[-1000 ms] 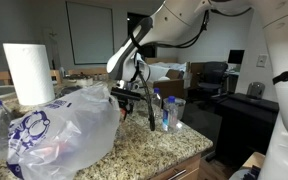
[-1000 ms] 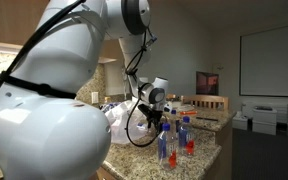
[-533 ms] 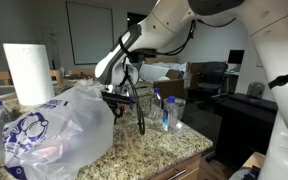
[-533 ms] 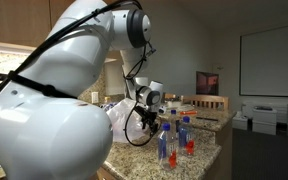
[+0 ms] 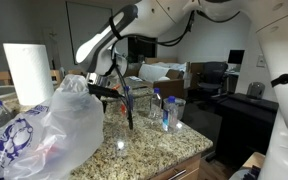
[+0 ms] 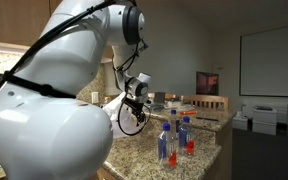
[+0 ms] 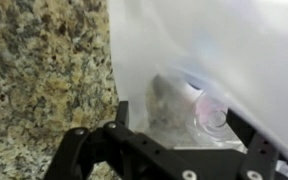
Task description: Put the water bottles on the counter in the plastic bag
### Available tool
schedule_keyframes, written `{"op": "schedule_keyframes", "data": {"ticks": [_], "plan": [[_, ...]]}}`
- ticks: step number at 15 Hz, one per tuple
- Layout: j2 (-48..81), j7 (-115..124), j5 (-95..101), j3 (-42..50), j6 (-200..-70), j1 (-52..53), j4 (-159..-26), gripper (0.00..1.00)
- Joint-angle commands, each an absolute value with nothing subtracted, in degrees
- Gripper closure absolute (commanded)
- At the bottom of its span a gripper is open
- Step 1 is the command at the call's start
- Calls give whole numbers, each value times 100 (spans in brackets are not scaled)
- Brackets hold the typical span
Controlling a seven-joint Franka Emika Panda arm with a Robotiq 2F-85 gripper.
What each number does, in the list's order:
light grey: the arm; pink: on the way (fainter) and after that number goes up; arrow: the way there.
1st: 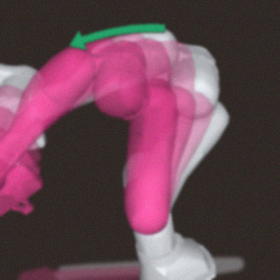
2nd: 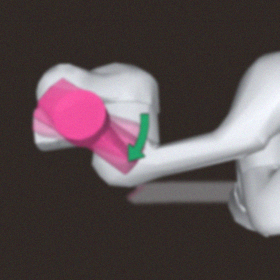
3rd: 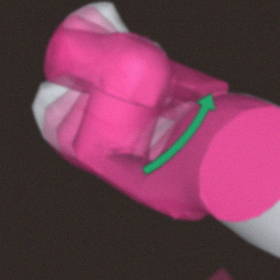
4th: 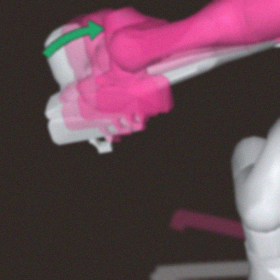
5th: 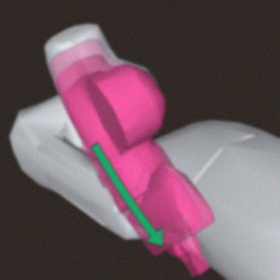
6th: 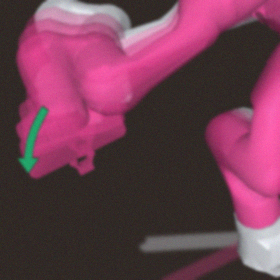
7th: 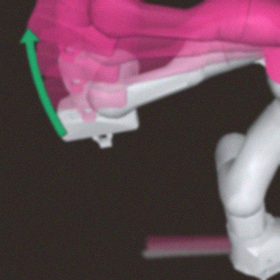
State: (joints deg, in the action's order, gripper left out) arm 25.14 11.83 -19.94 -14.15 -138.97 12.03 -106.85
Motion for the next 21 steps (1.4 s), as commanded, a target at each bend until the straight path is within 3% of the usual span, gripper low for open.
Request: {"op": "schedule_keyframes", "data": {"ticks": [1,5,11,16,21], "plan": [[1888,493,-2327,-1644,-13046,982,-11304,0],[1128,427,-2562,-1616,-12411,1093,-12197,0],[-283,781,-2267,-1434,-12562,1182,-13307,0],[-1082,979,-1602,-1072,-12354,975,-13492,0],[-1018,279,-1698,-642,-12325,814,-13193,0]]}}
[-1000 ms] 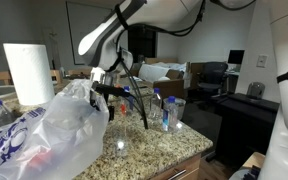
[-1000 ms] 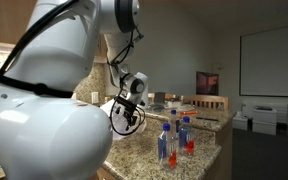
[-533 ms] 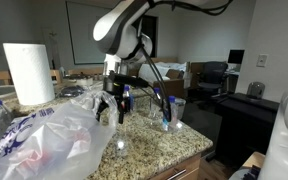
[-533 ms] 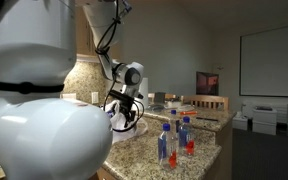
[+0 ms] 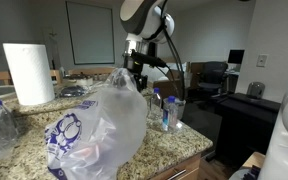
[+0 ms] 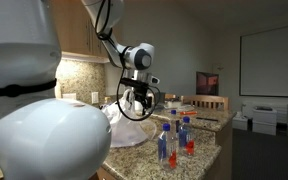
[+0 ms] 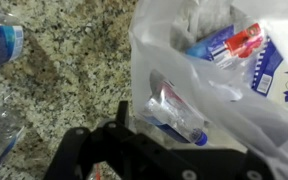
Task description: Put the water bottles on the counter in the plastic bag
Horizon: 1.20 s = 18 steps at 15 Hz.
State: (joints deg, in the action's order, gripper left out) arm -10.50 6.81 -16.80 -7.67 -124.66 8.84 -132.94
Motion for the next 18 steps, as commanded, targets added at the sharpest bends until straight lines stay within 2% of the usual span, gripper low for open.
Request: {"op": "schedule_keyframes", "data": {"ticks": [1,5,10,18], "plan": [[-920,175,-1700,-600,-12267,811,-13122,0],[-474,-646,-1942,-541,-11796,902,-12842,0],[592,-331,-1491,-722,-10788,885,-12077,0],[868,802,-776,-324,-10975,632,-11644,0]]}}
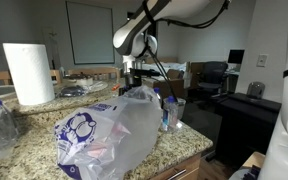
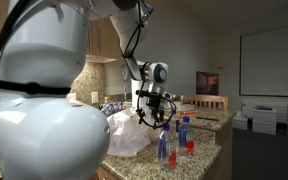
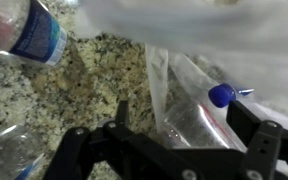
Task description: Put the water bottles on the counter in the plastic bag
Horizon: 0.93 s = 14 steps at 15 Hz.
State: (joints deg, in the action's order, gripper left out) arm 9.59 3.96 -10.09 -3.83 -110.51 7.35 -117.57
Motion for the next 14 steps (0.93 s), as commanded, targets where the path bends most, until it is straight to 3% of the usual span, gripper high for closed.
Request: {"op": "schedule_keyframes", "data": {"ticks": [1,9,14], "plan": [[816,894,-725,-288,-10997,609,-11641,0],[395,923,-770,-235,-12769,525,-11673,0],[744,1099,-591,-181,-13090,492,-11276,0]]}}
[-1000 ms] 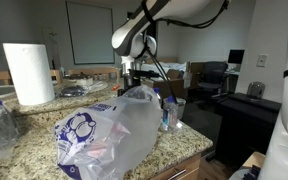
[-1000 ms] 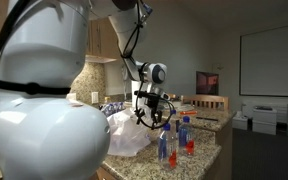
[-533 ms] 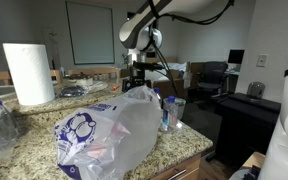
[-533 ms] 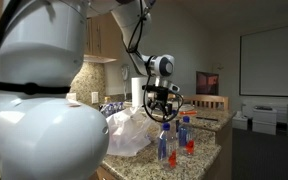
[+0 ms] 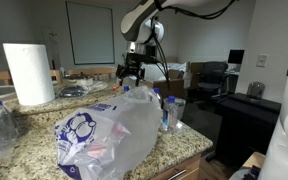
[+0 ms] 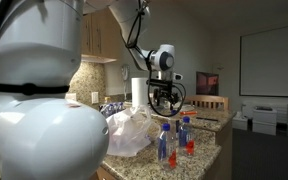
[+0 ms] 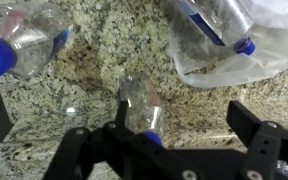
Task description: Put the water bottles on the counter in the plastic bag
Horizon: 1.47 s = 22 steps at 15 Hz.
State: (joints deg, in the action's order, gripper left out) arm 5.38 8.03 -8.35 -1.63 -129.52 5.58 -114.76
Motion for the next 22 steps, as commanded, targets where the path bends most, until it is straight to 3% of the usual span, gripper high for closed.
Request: {"op": "schedule_keyframes", "data": {"ticks": [1,6,10,12,22], "plan": [[800,1121,-563,-177,-13171,496,-11231,0],[1258,1212,-386,-149,-13810,535,-10885,0],[1633,1214,-464,-134,-13561,528,-10535,0],[1724,1226,-486,-109,-13535,515,-10483,26],[1664,1242,-471,-22,-13482,517,-10561,89]]}}
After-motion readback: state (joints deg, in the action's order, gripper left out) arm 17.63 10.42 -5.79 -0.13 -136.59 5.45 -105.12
